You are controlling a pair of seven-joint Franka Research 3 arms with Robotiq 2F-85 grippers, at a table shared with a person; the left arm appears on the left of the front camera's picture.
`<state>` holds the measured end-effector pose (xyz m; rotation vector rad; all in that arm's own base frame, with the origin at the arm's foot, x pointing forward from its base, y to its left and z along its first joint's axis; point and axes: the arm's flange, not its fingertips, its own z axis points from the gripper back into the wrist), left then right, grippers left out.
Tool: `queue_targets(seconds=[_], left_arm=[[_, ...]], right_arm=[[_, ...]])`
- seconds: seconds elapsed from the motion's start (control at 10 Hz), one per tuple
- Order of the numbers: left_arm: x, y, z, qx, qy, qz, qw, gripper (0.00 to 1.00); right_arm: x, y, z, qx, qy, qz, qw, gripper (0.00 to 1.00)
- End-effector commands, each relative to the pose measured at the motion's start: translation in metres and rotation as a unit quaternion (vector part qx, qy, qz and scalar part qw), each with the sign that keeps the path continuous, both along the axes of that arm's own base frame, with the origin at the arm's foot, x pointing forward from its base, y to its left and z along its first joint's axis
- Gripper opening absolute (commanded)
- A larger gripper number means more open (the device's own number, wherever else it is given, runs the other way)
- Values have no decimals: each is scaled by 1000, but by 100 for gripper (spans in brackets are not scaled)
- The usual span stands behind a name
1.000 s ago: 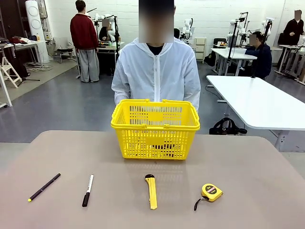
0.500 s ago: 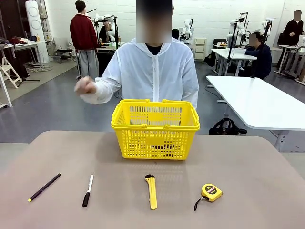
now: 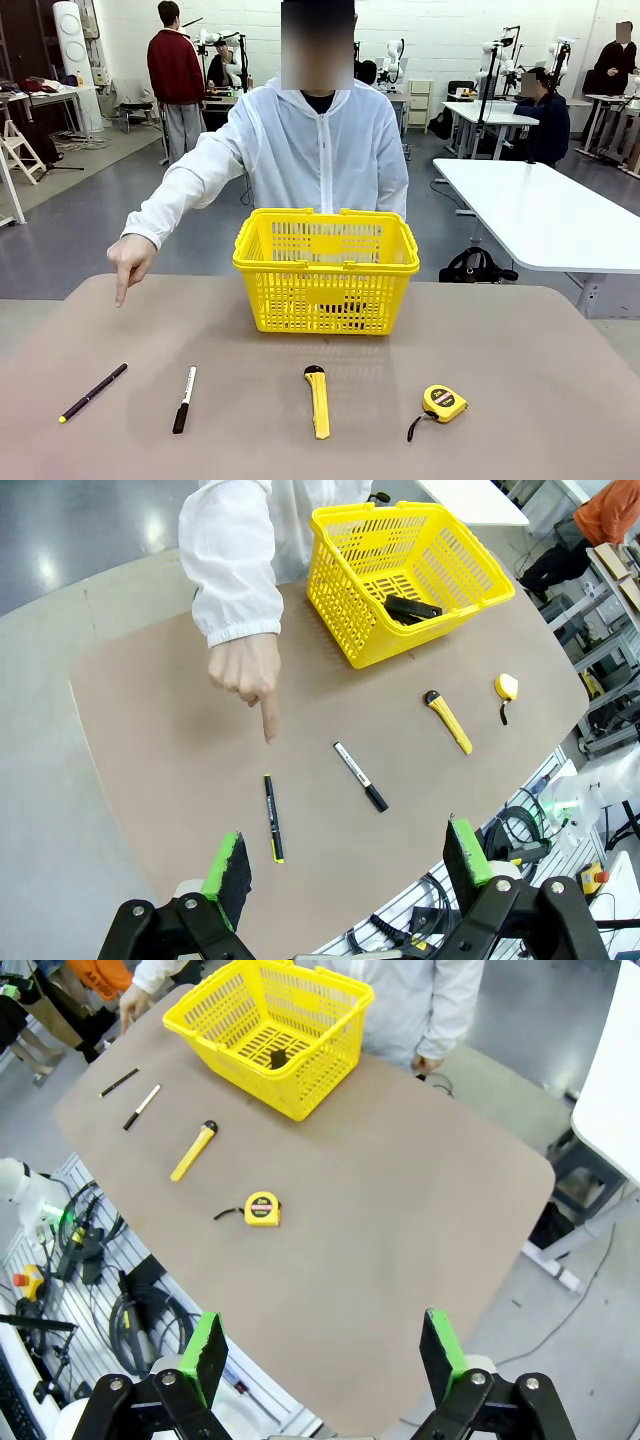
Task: Place the items the person wants into the basket.
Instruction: Pick up the item the person points to and place it in the Market Basket.
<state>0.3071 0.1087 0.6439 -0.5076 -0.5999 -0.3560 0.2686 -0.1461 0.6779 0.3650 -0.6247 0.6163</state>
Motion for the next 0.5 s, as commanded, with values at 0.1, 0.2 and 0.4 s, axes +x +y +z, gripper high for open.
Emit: queue_targets(seconds=[0.1,0.2,0.4], left_arm=[[-1,1,1,-3,0,-3,1000,100],[-1,1,1,-3,0,-3,1000,100],[0,0,0,0,0,0,1000,100]], right_arm=[[1,1,0,2,-1,6,1000,100],[1,1,0,2,-1,6,1000,100],[1,1,0,2,-1,6,1000,100]])
